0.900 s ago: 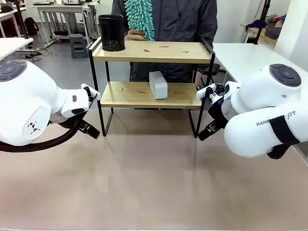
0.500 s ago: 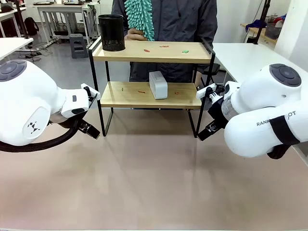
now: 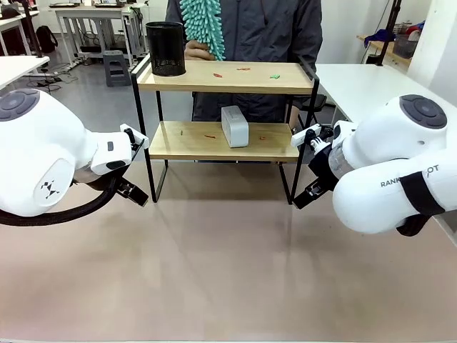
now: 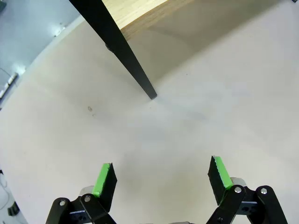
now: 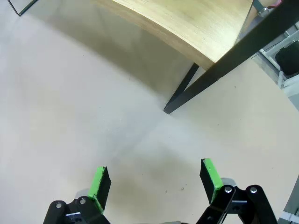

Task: Clean the shelf.
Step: Pick up the Duster from the human.

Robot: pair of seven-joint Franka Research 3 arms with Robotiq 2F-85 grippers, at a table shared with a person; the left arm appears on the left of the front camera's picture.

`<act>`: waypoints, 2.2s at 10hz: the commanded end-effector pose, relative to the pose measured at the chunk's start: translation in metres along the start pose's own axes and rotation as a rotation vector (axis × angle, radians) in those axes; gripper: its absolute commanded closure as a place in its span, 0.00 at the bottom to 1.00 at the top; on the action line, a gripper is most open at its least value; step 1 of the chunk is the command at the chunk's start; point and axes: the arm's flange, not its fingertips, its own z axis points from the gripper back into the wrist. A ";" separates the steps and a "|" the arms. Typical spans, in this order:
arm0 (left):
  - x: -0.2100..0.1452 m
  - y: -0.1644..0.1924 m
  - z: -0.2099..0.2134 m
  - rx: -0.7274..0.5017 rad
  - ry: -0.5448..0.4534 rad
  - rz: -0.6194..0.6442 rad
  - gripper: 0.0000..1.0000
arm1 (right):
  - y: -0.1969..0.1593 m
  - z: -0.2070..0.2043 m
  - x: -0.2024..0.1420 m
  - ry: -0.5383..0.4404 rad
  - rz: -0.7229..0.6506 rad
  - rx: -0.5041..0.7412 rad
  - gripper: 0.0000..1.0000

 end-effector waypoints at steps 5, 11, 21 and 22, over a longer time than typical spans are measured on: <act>-0.044 0.031 0.202 -0.392 -0.088 0.111 0.00 | -0.038 0.261 -0.029 -0.152 -0.585 0.193 0.00; -0.249 0.210 0.179 -0.788 -0.799 0.881 0.00 | -0.181 0.217 -0.262 -0.451 -1.359 0.614 0.00; -0.244 0.239 0.244 -0.700 -0.623 0.783 0.00 | -0.217 0.309 -0.265 -0.398 -1.225 0.568 0.00; -0.244 0.239 0.244 -0.700 -0.623 0.783 0.00 | -0.217 0.309 -0.265 -0.398 -1.225 0.568 0.00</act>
